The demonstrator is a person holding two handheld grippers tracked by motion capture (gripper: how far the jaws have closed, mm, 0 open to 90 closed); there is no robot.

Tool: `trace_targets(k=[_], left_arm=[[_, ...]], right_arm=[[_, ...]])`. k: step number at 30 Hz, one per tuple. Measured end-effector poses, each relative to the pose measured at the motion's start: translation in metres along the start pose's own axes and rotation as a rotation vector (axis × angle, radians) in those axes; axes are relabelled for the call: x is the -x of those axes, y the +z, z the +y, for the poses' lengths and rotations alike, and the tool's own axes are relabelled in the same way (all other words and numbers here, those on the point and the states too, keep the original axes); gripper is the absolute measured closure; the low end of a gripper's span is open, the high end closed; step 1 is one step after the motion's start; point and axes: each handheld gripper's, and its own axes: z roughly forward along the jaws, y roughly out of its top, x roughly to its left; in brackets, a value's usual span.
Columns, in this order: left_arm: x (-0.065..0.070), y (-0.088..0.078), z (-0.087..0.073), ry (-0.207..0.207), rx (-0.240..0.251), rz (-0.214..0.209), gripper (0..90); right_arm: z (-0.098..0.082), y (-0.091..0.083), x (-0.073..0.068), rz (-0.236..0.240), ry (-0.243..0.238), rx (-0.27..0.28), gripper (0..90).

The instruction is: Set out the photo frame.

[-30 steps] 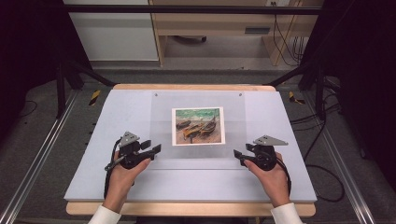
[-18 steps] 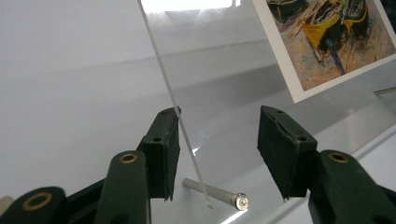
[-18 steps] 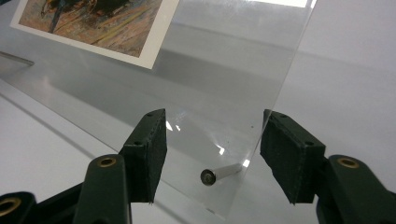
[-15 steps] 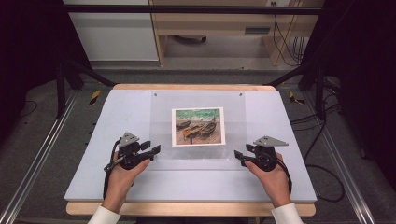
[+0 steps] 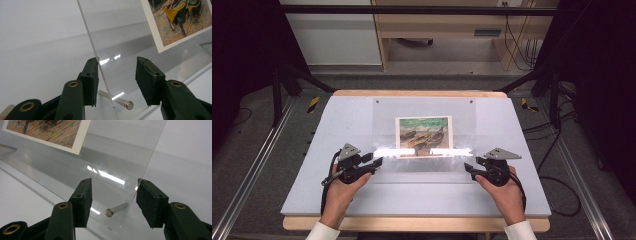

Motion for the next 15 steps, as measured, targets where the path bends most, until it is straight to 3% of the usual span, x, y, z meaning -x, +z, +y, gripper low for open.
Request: trace_targets(k=[15], left_arm=[[0.0024,-0.0059,-0.0029,0.008,-0.01,0.005,58.7]], right_arm=[[-0.0046,-0.0054,-0.0027,-0.013,-0.01,-0.009,53.5]])
